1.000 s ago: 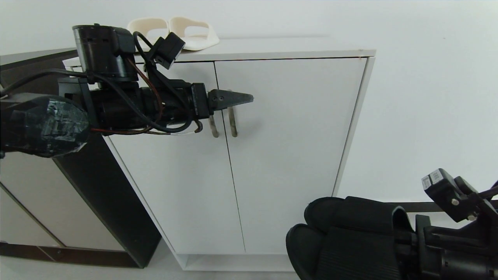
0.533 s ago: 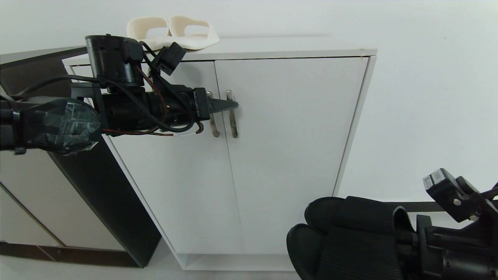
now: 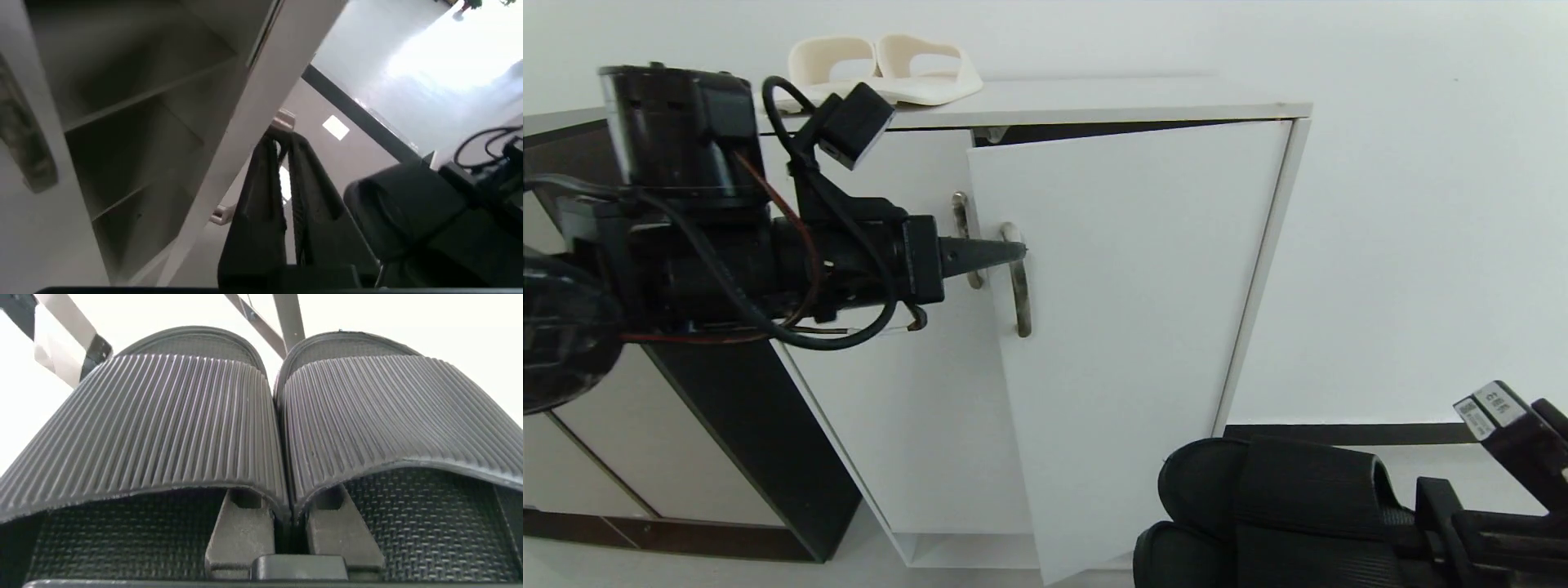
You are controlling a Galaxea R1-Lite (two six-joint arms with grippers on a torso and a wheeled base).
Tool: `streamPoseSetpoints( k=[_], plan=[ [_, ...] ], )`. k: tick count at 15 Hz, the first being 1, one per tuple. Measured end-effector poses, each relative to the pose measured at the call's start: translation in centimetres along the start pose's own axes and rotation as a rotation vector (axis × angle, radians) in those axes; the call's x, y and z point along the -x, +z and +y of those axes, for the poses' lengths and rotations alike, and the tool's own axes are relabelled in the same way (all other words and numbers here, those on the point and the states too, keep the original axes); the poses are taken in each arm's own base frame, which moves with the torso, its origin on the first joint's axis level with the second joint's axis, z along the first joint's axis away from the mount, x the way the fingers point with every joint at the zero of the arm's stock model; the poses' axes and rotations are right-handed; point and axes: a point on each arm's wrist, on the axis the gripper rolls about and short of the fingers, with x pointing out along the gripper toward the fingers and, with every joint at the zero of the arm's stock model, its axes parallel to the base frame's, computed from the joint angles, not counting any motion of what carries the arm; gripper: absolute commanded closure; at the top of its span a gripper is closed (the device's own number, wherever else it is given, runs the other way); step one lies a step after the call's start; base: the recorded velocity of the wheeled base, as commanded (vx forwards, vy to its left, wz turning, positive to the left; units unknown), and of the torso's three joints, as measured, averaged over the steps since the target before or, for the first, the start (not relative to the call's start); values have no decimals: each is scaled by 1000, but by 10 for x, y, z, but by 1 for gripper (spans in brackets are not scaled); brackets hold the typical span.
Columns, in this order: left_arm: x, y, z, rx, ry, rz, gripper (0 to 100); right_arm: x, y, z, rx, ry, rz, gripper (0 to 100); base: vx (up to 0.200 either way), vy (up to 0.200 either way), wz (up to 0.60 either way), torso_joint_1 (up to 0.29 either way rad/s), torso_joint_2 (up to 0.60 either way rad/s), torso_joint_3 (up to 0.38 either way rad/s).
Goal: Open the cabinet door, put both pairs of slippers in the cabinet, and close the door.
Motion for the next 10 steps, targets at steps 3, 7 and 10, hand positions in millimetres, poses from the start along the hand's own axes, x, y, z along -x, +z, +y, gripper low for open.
streamPoseSetpoints(
  k=[3,7,10],
  plan=[
    [22,-6,-20,-14,-4,-15,100,2,-1,1,5,0,-2,100,0,0,0,0,0,0],
    [51,-14,-37,-28,-2,-39,100,3,-1,1,7,1,-5,100,0,0,0,0,0,0],
    [69,-15,-40,-36,31,-72,100,4,-1,2,8,1,-8,100,0,0,0,0,0,0]
  ],
)
